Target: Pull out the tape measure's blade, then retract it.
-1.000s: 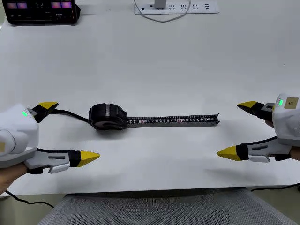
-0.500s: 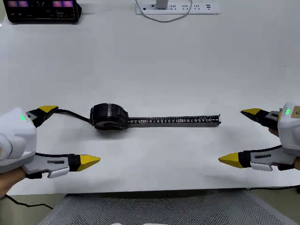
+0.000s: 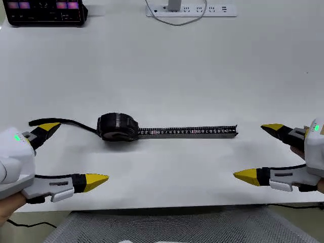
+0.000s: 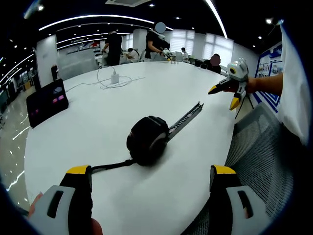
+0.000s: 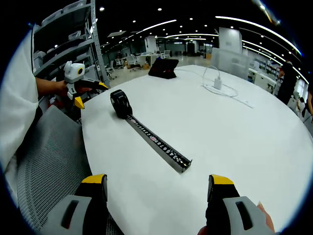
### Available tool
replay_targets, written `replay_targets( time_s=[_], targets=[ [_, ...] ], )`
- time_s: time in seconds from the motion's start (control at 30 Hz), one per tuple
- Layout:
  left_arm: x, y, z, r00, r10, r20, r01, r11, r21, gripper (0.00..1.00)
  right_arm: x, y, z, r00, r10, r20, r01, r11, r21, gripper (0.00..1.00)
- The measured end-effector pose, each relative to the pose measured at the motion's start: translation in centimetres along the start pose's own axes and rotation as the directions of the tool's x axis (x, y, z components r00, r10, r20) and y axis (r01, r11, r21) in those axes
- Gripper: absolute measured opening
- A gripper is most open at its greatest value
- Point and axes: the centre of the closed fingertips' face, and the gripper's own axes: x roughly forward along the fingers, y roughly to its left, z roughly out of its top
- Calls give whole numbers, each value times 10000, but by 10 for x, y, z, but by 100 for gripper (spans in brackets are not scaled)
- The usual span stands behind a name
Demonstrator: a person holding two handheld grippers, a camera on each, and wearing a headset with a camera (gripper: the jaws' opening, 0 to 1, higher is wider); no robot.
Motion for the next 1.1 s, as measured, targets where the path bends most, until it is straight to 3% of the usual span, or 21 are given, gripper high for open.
replay_targets(
  time_s=[0.63,1.1],
  targets=[
    [-10,1,1,9977,407,549,-349,9941,-1031,99,-3,4,-2,9995,-122,300,112,9995,311,85],
    [-11,1,-1,9974,456,554,-392,9930,-1114,99,-4,7,-3,9997,-71,253,63,9995,308,85]
  ],
)
